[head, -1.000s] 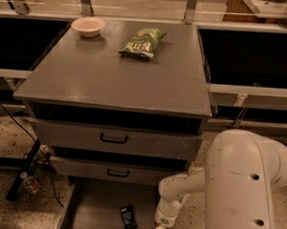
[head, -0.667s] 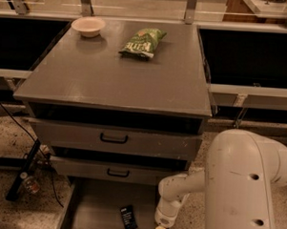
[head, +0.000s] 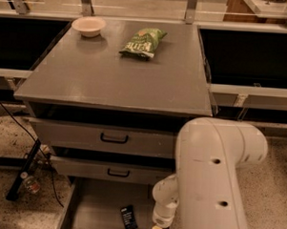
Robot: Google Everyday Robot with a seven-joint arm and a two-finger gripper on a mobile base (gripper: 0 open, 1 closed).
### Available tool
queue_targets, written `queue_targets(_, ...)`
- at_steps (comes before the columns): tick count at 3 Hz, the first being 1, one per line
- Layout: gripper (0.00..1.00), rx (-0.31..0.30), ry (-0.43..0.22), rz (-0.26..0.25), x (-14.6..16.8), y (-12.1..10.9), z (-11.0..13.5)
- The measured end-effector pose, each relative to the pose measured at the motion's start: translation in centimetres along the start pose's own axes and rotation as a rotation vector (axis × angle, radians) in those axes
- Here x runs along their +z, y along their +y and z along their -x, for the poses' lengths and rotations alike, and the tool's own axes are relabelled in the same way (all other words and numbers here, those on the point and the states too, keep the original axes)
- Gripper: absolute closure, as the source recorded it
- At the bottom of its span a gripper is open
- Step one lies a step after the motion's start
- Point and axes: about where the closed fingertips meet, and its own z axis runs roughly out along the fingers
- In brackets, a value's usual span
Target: Pick rxbar blueberry from bottom drawer and place on counter
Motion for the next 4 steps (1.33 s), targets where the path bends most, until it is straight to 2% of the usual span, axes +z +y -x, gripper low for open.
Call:
queue_targets(2,0.00,0.315,0.073,-0.053,0.99,-1.46,-0.21)
queue_targets(3,0.00,0.315,0.073,-0.053,0.99,-1.46,-0.21)
queue_targets(4,0.00,0.346,0.088,-0.071,1.49,-1.57,0.16)
